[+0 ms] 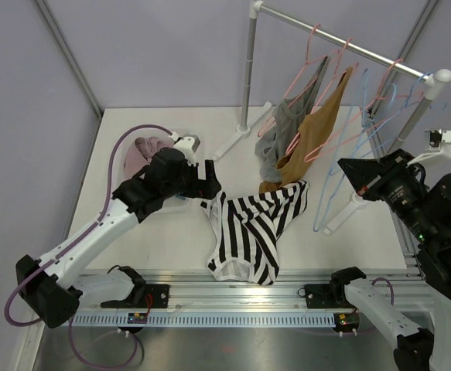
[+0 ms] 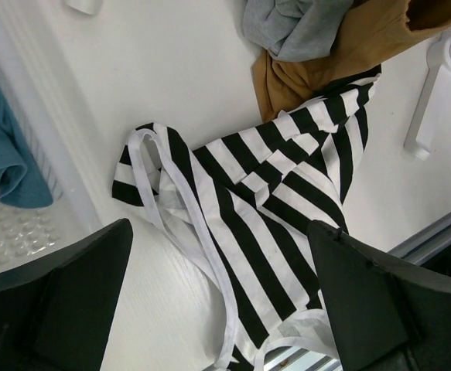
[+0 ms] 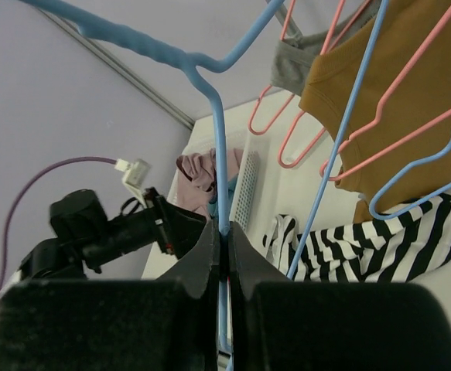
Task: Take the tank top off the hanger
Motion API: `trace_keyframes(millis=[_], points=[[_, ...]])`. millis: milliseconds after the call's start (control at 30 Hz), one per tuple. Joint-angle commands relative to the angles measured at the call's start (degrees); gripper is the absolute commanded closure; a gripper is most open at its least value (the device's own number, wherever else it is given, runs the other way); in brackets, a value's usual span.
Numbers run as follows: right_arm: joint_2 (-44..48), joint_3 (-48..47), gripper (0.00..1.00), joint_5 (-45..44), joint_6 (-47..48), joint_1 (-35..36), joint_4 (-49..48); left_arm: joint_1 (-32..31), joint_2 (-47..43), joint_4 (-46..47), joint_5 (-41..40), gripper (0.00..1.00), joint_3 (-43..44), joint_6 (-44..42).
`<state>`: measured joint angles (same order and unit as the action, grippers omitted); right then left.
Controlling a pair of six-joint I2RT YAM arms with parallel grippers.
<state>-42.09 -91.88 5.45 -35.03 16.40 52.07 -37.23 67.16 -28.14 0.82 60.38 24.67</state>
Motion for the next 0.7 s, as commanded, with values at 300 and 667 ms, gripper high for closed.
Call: trace_keyframes(millis=[300, 667], points=[[-9.6, 1.4, 1.0, -10.1, -4.8, 0.3, -9.5, -0.6, -13.3, -9.9, -4.7, 0.01, 3.7, -2.4], [-25.5, -10.9, 1.0, -12.4, -2.9, -2.3, -6.2, -0.6, -14.2, -12.2, -4.6, 0.01, 3.3, -4.6]])
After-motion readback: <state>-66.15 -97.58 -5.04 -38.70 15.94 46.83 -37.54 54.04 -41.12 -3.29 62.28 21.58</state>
